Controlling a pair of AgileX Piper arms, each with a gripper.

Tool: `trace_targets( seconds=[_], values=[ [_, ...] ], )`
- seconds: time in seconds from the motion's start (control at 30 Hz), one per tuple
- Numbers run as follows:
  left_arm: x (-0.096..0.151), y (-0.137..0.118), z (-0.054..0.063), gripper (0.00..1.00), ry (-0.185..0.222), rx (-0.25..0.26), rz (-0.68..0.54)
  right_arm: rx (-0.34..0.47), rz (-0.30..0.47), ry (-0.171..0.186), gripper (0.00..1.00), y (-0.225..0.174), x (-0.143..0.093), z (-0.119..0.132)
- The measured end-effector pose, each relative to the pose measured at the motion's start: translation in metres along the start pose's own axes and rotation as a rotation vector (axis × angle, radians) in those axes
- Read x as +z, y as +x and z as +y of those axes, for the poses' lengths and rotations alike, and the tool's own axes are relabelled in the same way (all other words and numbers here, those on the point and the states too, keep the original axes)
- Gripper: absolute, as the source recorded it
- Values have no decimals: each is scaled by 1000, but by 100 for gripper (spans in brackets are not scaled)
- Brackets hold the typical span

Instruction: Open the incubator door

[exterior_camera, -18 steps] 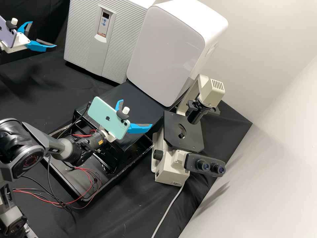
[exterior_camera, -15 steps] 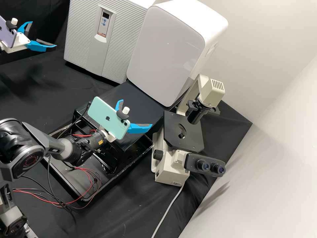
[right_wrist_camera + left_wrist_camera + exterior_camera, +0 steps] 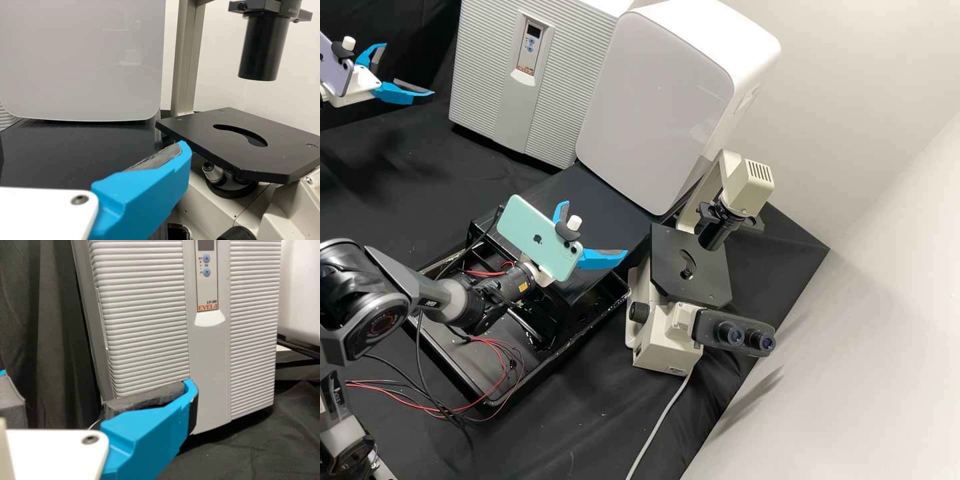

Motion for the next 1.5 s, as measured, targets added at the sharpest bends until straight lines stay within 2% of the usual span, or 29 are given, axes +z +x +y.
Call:
trace_targets(
  seconds=[0.07, 0.2, 0.33, 0.63, 0.8, 0.87, 1.0, 1.27, 1.5],
  values=[
    [-9, 7, 1, 100, -33, -4, -16, 0, 0, 0, 100, 0, 0, 0],
    [-28, 23, 4, 100, -39, -4, -31, 0, 0, 0, 100, 0, 0, 0],
    [-58, 43, 4, 100, -46, -3, -22, 0, 0, 0, 100, 0, 0, 0],
    [-108, 83, 7, 100, -31, -15, -95, 0, 0, 0, 100, 0, 0, 0],
    [-127, 109, 19, 100, -11, 19, -174, 0, 0, 0, 100, 0, 0, 0],
    [-131, 118, 24, 100, -6, 38, -222, 0, 0, 0, 100, 0, 0, 0],
    [-135, 132, 32, 100, -25, 62, -276, 0, 0, 0, 100, 0, 0, 0],
    [-130, 132, 38, 100, -18, 104, -340, 0, 0, 0, 100, 0, 0, 0],
    [-119, 143, 46, 100, -94, 122, -395, 0, 0, 0, 100, 0, 0, 0]
  ],
)
